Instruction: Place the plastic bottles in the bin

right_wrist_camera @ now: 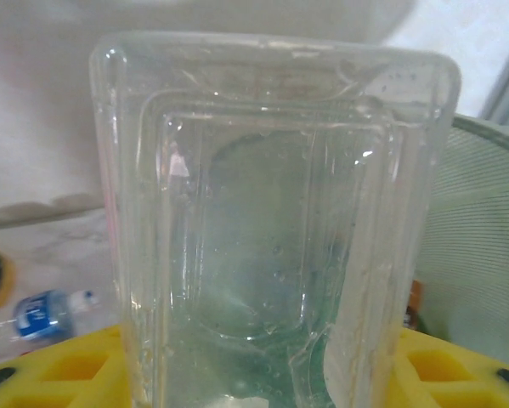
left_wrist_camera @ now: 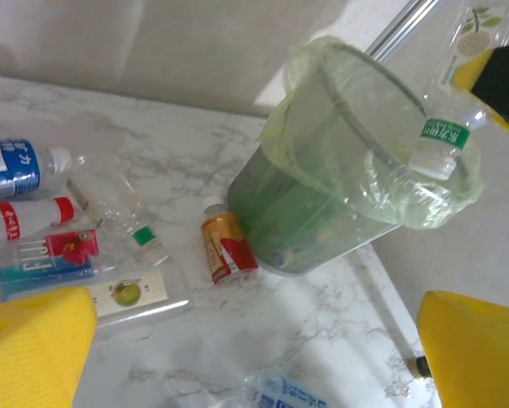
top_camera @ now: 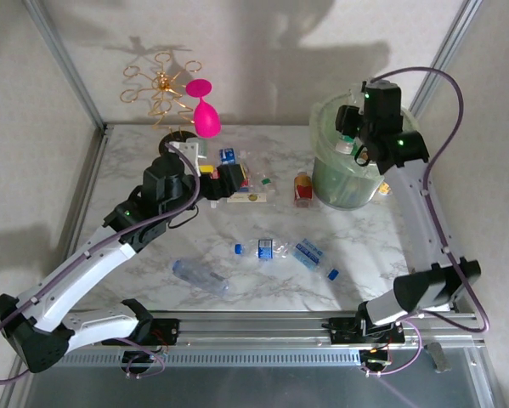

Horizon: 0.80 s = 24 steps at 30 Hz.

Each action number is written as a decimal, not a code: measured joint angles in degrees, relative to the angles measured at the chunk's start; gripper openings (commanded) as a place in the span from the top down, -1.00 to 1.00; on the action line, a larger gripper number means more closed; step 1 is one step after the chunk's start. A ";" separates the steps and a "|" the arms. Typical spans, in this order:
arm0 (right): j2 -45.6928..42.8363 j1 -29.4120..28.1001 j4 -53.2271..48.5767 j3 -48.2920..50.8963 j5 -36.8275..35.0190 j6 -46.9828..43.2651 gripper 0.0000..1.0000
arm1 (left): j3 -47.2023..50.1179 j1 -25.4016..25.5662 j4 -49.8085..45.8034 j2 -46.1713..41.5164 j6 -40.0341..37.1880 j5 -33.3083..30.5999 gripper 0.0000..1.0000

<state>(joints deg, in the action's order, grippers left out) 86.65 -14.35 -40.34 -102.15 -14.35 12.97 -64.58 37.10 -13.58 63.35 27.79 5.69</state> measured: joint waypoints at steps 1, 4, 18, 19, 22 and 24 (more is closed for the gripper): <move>1.38 0.20 -0.11 -0.94 -1.36 -0.39 0.11 | 0.61 0.00 0.00 0.07 -0.09 -0.02 -0.93; 4.55 1.01 -0.15 -2.95 -5.70 -1.57 0.11 | 2.16 0.00 0.00 0.13 -0.22 -0.68 -0.93; 13.44 3.67 -1.16 0.61 -16.72 -3.85 0.05 | 6.91 0.00 1.81 0.13 0.94 -0.76 -0.93; 13.55 3.67 -1.36 1.38 -17.05 -3.82 0.04 | 6.91 0.00 1.86 0.13 0.94 -0.74 -0.93; 14.34 3.72 -1.95 3.50 -17.62 -3.74 0.01 | 6.91 0.00 1.97 0.13 0.96 -0.57 -0.93; 15.43 3.72 -2.56 4.59 -18.03 -3.58 -0.01 | 6.91 0.00 1.97 0.13 1.16 -0.55 -0.93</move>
<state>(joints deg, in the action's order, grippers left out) 102.08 -10.63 -42.89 -97.56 -32.38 9.39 -57.67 37.10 -11.62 63.48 28.95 5.15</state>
